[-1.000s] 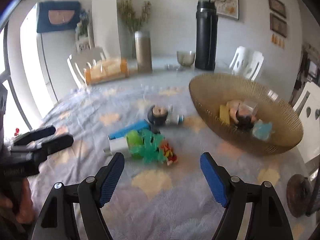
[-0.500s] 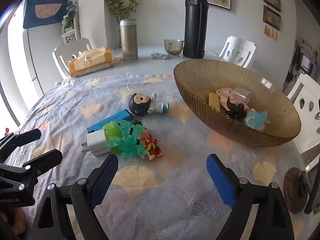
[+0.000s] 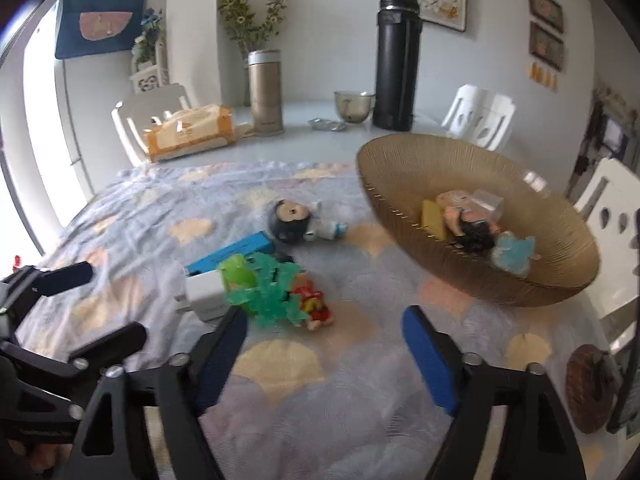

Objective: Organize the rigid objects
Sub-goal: 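Grasp white plug charger with left gripper while right gripper grasps green translucent figure, then carry white charger and green figure into the amber bowl and release both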

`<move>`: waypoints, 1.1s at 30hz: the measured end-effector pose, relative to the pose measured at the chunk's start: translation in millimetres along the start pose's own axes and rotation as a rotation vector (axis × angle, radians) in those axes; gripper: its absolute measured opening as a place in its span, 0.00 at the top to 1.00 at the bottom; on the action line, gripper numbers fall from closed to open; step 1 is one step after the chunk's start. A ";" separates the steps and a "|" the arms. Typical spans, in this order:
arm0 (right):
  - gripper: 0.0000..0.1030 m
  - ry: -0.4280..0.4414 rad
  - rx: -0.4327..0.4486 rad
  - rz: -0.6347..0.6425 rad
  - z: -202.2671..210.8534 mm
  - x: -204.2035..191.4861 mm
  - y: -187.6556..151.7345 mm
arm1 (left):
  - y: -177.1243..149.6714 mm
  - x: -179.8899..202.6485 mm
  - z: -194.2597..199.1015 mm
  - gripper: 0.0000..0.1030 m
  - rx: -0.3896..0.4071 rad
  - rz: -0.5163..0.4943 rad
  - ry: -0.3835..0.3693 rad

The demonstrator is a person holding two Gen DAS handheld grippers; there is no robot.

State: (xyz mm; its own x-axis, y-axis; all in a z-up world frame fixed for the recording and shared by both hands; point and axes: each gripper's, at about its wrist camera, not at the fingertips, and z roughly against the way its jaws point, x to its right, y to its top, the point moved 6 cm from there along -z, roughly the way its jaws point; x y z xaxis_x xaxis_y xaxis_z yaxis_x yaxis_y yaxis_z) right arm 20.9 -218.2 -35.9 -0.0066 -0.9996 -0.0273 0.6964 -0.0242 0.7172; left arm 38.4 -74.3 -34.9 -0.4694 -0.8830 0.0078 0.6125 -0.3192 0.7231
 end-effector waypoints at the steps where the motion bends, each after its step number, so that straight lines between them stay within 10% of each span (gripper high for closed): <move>1: 0.38 0.022 -0.045 -0.017 -5.2 -0.1 -0.7 | 0.8 2.8 -1.0 0.11 -0.018 -0.002 -0.018; 6: 0.42 0.150 -0.132 -0.104 -17.4 -1.7 8.6 | 19.2 28.2 -8.4 0.11 -0.050 -0.159 -0.005; 10: 0.44 0.148 -0.134 -0.102 -28.3 -6.8 13.4 | 24.0 38.0 -37.1 0.46 -0.109 -0.217 -0.017; 16: 0.62 0.197 -0.076 -0.087 -28.7 -11.7 13.7 | 17.7 43.7 -52.0 0.73 -0.110 -0.180 -0.067; 33: 0.78 0.401 -0.128 -0.274 9.7 14.8 -8.2 | -20.0 -31.1 24.0 0.73 0.020 0.162 0.020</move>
State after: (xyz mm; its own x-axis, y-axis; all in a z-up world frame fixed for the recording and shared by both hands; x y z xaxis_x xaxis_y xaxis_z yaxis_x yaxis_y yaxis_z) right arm 8.1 -232.9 -35.4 0.0572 -0.8720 -0.4861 0.7901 -0.2581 0.5560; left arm 25.5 -32.2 -33.1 -0.3523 -0.9292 0.1121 0.6668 -0.1651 0.7267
